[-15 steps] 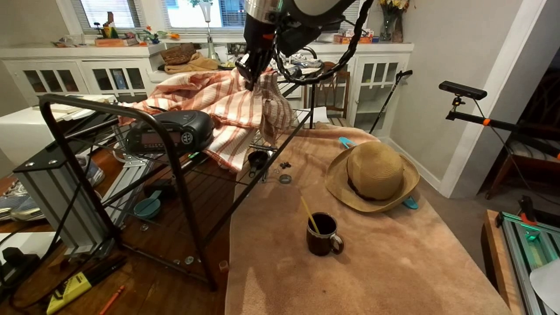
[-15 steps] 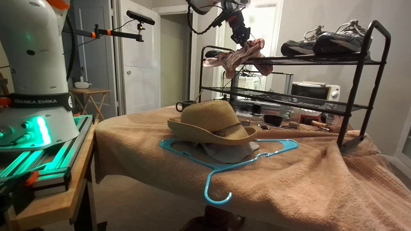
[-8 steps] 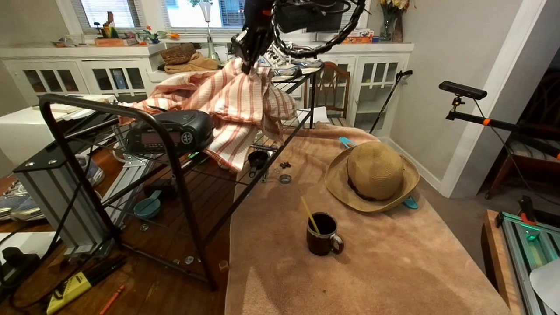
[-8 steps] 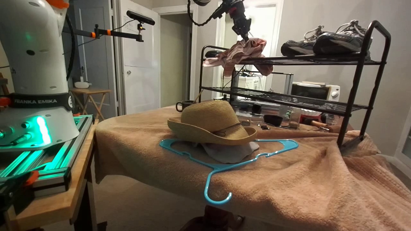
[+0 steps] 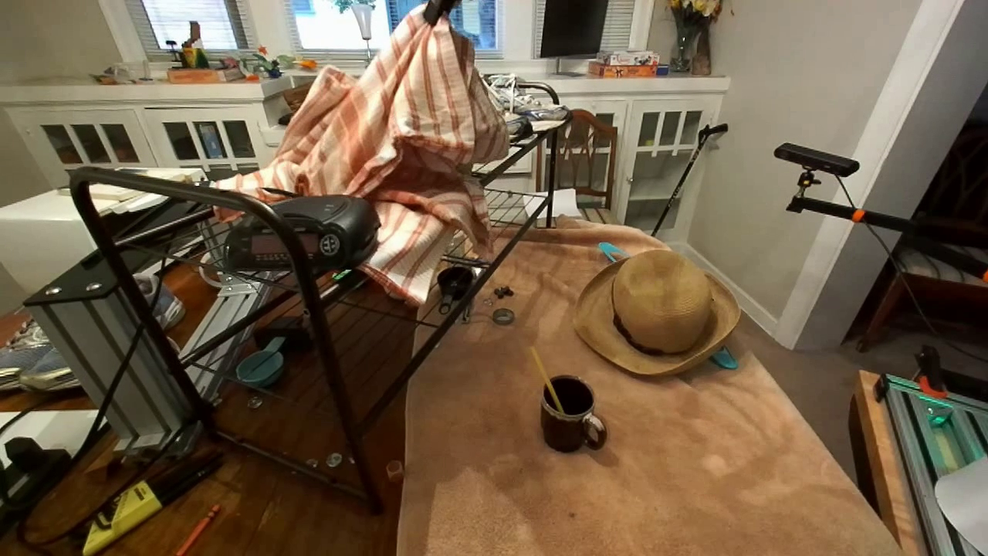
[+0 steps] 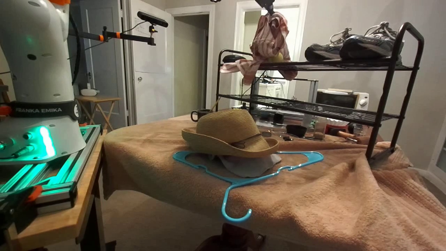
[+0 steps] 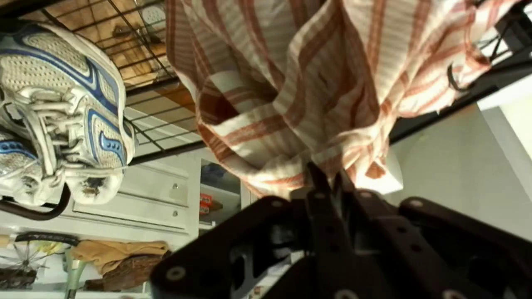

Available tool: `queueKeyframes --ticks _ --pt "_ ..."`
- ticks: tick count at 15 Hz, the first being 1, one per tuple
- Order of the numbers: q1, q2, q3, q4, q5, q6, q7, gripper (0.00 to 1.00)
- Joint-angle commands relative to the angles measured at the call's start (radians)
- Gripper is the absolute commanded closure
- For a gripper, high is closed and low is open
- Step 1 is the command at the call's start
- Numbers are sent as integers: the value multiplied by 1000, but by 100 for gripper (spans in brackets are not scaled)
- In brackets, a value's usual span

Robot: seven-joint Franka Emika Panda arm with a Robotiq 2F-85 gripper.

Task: Unfold the cloth

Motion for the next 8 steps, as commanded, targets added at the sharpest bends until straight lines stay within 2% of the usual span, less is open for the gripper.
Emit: queueKeyframes --ticks 1,6,8 --pt "-19 -84 -3 -53 76 107 38 98" --pt "-22 -197 10 -117 201 199 -54 98" --pt "-16 -249 9 -164 165 207 -50 98"
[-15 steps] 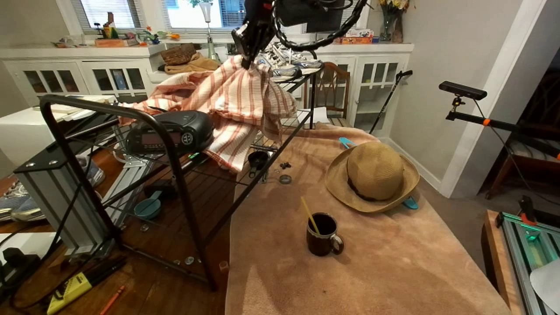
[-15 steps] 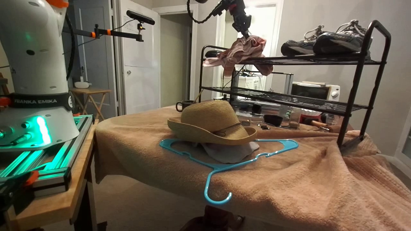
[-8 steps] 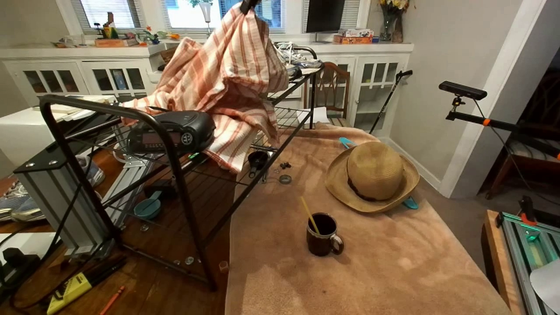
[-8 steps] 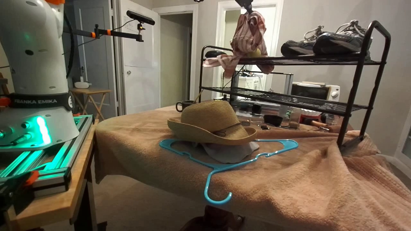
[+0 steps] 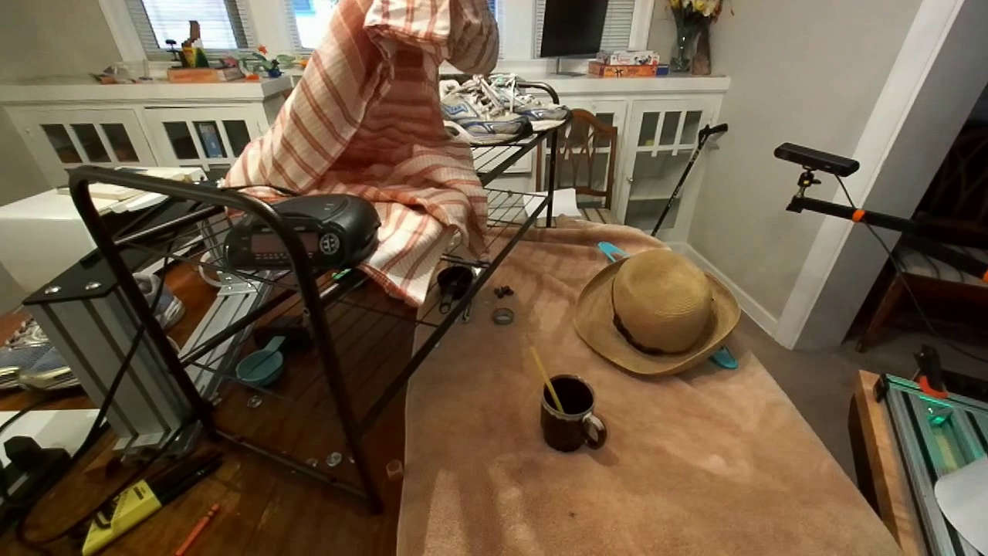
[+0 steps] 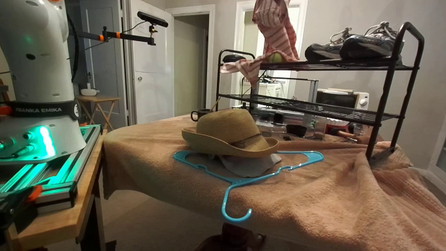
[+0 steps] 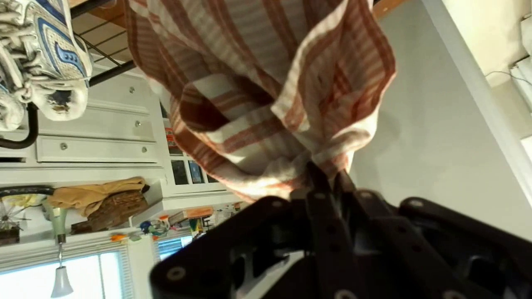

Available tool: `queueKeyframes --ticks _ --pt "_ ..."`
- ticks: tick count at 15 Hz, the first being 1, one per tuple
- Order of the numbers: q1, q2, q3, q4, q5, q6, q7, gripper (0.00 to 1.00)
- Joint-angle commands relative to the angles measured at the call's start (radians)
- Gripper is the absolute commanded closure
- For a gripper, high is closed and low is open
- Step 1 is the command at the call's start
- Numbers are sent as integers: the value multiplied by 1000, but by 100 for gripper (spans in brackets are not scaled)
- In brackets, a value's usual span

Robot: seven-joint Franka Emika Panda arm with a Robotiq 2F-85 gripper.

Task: Unfold the cloth

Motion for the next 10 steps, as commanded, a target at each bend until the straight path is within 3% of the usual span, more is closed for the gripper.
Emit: queueKeyframes --ticks 1,10 --pt "5 -123 5 -134 -2 35 -25 98" --pt "7 -382 17 -415 90 141 -214 98"
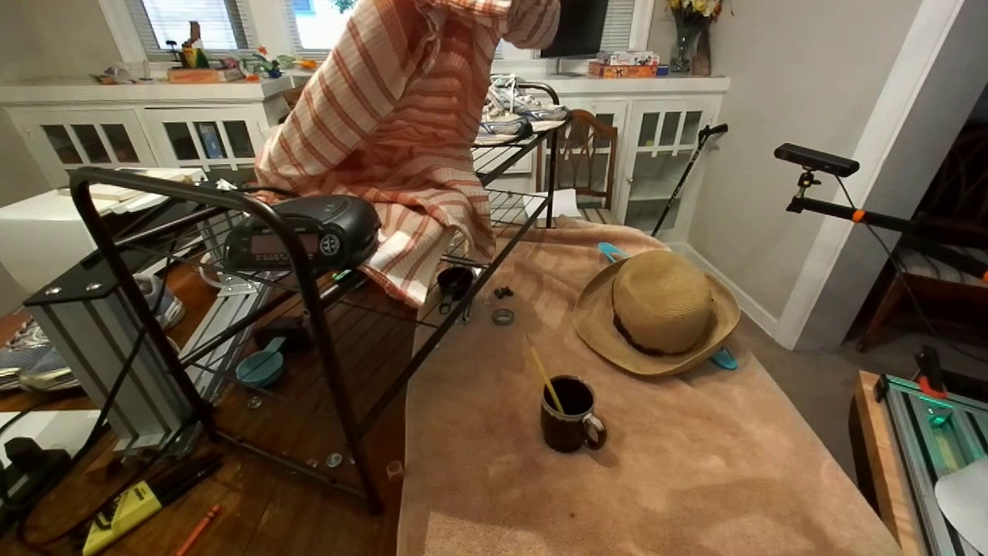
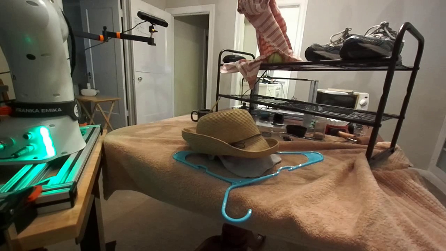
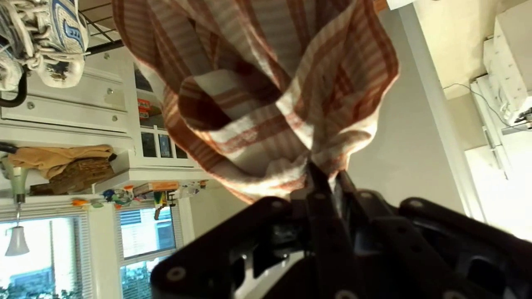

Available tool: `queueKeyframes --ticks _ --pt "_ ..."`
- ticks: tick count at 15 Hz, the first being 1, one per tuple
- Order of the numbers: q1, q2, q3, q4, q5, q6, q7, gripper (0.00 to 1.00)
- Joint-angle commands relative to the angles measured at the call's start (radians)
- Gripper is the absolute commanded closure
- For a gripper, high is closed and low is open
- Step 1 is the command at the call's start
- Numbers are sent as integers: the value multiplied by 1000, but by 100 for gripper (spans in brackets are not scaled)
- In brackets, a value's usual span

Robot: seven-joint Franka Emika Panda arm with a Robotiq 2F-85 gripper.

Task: Unfold the cloth

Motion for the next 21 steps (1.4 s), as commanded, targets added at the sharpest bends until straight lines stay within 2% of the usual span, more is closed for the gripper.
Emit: queueKeyframes --ticks 1,5,11,13,17,21 --pt "1 -123 -1 -153 35 86 -50 98" --pt "-10 -210 5 -253 14 145 -42 98" --pt "-85 -300 40 -386 -106 82 -45 98" --pt "-140 -310 72 -420 -188 49 -29 98" --pt "-213 -303 130 -466 -337 -71 -18 98" --pt "-193 -267 146 -486 -408 -246 -43 98"
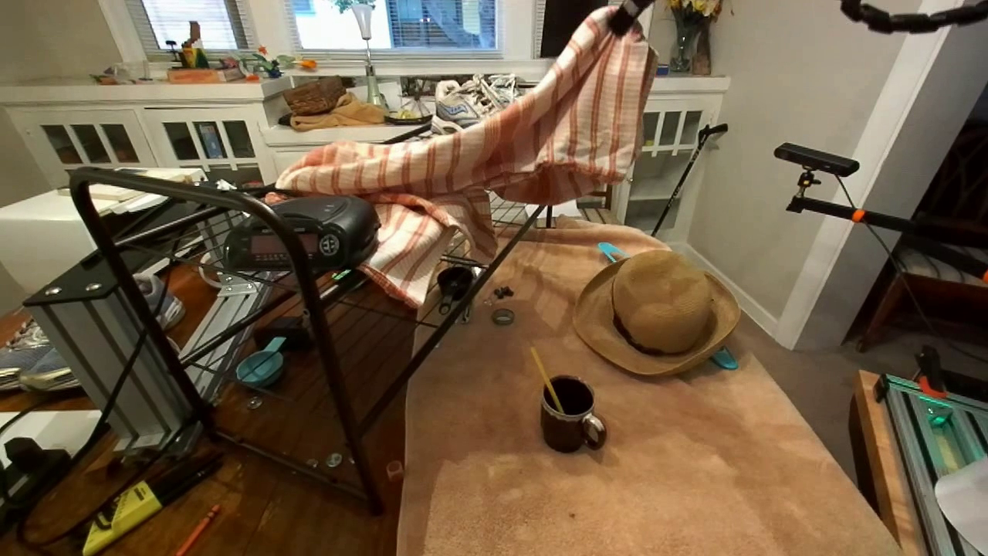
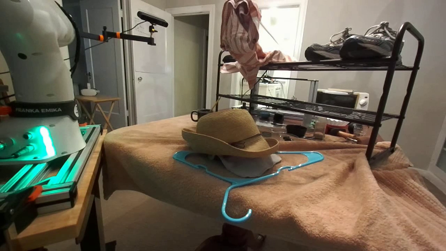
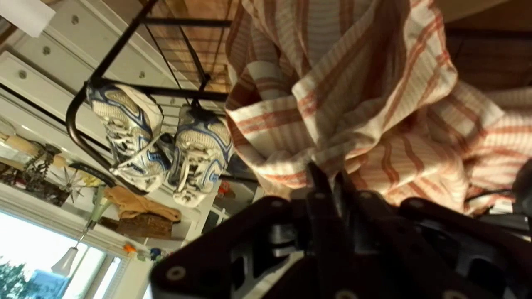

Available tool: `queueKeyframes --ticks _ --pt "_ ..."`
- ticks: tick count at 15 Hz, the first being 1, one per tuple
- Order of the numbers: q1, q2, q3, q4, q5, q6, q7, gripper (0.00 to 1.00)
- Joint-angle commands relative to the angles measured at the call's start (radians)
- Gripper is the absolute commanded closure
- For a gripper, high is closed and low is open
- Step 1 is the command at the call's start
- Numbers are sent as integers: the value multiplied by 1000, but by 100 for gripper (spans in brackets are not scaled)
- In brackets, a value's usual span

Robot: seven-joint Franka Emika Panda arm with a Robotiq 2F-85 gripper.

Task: Unfold the cloth

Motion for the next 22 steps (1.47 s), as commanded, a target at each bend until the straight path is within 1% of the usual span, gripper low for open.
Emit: queueKeyframes --ticks 1,3,6,8,13,15,17,19,22 --pt "14 25 19 -17 -60 -149 -14 98" --pt "32 59 20 -23 -70 -202 -17 98" --pt "54 120 19 -27 -84 -239 -19 98" --pt "72 169 20 -29 -85 -242 -24 98" --pt "104 295 34 -28 -132 -210 2 98" --pt "113 337 33 -19 -154 -191 23 68" --pt "121 353 29 4 -174 -178 45 52" --pt "130 324 19 35 -150 -168 47 38" --pt "131 299 5 112 -129 -170 36 14"
